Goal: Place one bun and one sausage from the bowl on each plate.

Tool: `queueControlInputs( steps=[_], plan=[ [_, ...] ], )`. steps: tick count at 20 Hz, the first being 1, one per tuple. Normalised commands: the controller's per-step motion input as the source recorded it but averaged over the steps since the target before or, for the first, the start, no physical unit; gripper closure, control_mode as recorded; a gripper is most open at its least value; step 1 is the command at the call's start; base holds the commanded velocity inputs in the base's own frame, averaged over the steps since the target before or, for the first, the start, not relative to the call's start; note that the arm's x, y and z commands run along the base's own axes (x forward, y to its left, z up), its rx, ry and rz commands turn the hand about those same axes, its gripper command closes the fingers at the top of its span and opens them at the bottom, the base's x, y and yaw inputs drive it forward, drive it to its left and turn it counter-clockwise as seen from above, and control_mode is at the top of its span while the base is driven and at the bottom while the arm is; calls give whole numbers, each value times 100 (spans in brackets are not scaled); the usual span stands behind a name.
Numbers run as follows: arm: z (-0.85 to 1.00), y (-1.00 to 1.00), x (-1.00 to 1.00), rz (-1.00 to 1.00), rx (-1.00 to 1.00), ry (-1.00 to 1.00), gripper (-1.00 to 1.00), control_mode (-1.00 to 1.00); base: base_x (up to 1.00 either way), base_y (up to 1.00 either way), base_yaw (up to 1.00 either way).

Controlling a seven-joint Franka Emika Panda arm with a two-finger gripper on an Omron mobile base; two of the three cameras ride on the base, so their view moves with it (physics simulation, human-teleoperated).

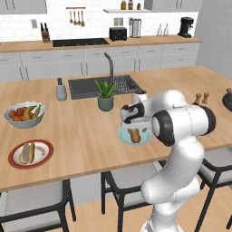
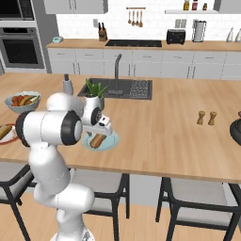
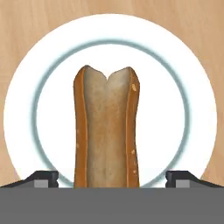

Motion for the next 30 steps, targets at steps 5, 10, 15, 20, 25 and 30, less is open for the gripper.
queueControlInputs(
  steps=[5,10,15,20,25,30],
  plan=[
    [86,-16,-76,-7,0,-3,-100,-100,0,0,0],
    [100,-20,-79,0,0,-8,-100,-100,0,0,0],
    [93,-1,-57,0,0,-6,-100,-100,0,0,0],
    [19,3,-42,1,-1,-2,-100,-100,0,0,0],
    [-11,3,-10,1,0,0,-100,100,-25,-35,-9],
    [0,0,0,0,0,0,-100,100,-51,-100,-21]
  ],
)
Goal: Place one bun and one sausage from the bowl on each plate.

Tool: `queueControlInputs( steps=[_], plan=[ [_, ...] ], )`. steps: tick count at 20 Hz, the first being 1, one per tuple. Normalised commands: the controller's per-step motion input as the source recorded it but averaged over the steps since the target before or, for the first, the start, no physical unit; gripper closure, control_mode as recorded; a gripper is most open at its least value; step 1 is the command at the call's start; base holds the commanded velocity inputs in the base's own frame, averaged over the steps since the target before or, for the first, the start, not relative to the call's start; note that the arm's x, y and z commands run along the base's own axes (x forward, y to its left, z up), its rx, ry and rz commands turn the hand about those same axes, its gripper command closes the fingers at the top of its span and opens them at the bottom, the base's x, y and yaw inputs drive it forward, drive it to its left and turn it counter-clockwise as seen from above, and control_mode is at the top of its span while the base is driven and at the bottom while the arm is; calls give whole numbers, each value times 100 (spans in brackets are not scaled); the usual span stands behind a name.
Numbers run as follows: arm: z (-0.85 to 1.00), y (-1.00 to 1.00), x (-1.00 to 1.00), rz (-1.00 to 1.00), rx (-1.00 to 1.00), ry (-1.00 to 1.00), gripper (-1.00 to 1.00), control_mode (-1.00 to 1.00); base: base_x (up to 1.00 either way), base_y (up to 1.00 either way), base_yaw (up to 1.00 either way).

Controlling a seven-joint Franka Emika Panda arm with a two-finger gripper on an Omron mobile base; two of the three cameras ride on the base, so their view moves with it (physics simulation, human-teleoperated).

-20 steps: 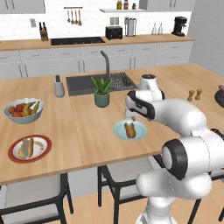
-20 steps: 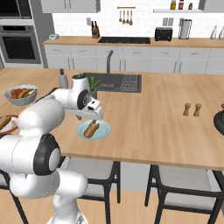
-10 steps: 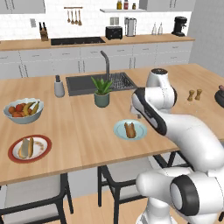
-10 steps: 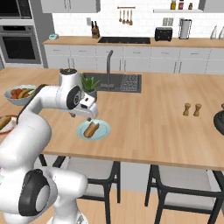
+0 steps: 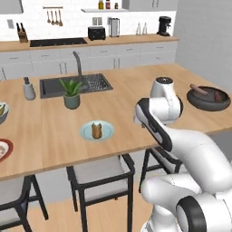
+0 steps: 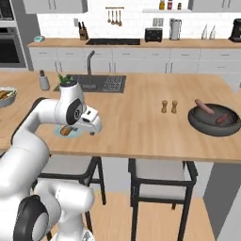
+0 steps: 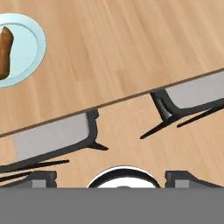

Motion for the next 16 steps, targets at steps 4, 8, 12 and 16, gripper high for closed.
queueControlInputs(
  steps=[4,8,12,16],
  plan=[
    [0,0,0,0,0,0,-100,100,-33,-100,-16],
    [0,0,0,0,0,0,-100,100,11,-100,-10],
    [0,0,0,0,0,0,-100,100,63,-95,0],
    [0,0,0,0,0,0,-100,100,86,-74,10]
  ],
)
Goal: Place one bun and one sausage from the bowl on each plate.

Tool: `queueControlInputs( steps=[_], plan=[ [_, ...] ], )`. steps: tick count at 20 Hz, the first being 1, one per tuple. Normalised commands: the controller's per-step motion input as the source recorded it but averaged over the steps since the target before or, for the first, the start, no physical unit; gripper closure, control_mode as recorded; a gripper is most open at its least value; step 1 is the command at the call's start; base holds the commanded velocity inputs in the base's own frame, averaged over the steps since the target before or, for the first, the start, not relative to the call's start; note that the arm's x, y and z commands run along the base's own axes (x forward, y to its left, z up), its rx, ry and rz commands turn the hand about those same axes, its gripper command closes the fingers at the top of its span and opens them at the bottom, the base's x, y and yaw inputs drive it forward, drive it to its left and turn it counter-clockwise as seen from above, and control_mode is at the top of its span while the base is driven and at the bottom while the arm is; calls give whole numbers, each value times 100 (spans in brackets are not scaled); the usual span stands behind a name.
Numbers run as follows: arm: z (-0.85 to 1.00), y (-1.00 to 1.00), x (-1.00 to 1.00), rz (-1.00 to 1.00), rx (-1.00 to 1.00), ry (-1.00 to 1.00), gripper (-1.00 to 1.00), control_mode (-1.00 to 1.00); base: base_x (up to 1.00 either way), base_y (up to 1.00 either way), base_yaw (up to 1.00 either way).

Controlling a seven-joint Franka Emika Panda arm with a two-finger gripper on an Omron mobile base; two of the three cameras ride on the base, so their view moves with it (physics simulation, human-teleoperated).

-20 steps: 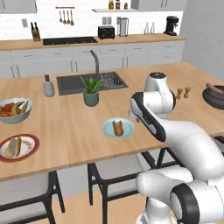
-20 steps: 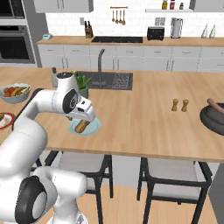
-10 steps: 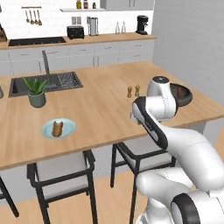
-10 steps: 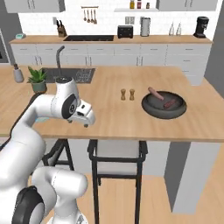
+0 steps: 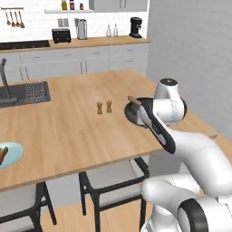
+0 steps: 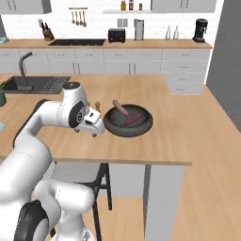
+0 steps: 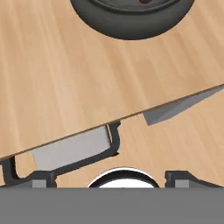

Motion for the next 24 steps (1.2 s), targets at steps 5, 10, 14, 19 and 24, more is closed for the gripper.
queueControlInputs(
  steps=[5,10,14,19,24],
  plan=[
    [0,0,0,0,0,0,-100,100,51,-62,44],
    [0,0,0,0,0,0,-100,100,23,-73,31],
    [10,-38,62,-2,5,1,-100,-100,12,-16,0],
    [4,-13,95,-28,3,8,-100,-100,0,0,0],
    [0,-49,68,-31,5,11,-100,-100,0,0,0]
  ],
)
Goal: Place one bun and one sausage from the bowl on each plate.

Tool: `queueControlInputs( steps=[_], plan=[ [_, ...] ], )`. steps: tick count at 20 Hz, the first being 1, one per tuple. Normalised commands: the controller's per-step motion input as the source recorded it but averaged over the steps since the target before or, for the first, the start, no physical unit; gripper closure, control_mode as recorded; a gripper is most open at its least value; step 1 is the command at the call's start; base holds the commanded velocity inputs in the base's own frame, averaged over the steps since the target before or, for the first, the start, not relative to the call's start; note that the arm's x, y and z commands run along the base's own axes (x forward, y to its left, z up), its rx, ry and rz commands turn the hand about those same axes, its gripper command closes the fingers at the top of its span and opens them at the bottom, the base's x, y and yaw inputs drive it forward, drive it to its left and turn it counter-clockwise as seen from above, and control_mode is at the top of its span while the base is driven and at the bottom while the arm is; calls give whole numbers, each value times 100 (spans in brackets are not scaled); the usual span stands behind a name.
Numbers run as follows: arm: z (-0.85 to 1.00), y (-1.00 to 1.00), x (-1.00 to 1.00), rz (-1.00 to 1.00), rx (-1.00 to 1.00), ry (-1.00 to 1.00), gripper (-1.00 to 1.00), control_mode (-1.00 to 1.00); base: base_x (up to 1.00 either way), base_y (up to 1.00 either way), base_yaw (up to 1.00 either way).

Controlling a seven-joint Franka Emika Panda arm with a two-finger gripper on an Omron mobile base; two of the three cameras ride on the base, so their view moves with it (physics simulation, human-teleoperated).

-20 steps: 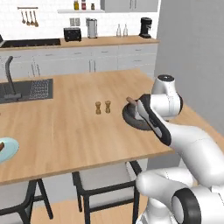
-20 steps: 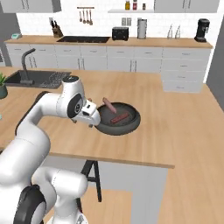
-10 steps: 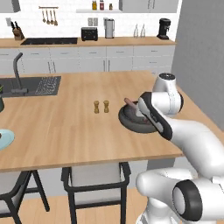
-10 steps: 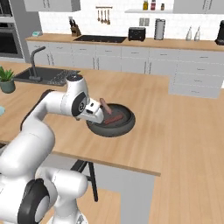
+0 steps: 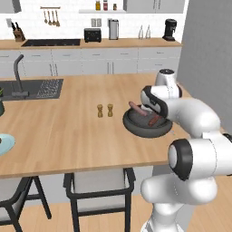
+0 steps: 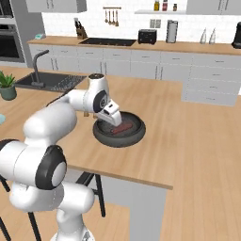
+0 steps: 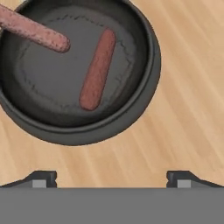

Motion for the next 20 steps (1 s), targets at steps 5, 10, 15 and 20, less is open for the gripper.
queueControlInputs(
  steps=[5,10,15,20],
  plan=[
    [-35,-41,50,-3,7,9,-100,-100,0,0,0],
    [-33,-24,49,0,8,5,-100,-100,0,0,0],
    [-24,2,33,0,1,0,-100,-100,0,0,0],
    [-23,3,35,0,0,1,-100,-100,0,0,0]
  ],
)
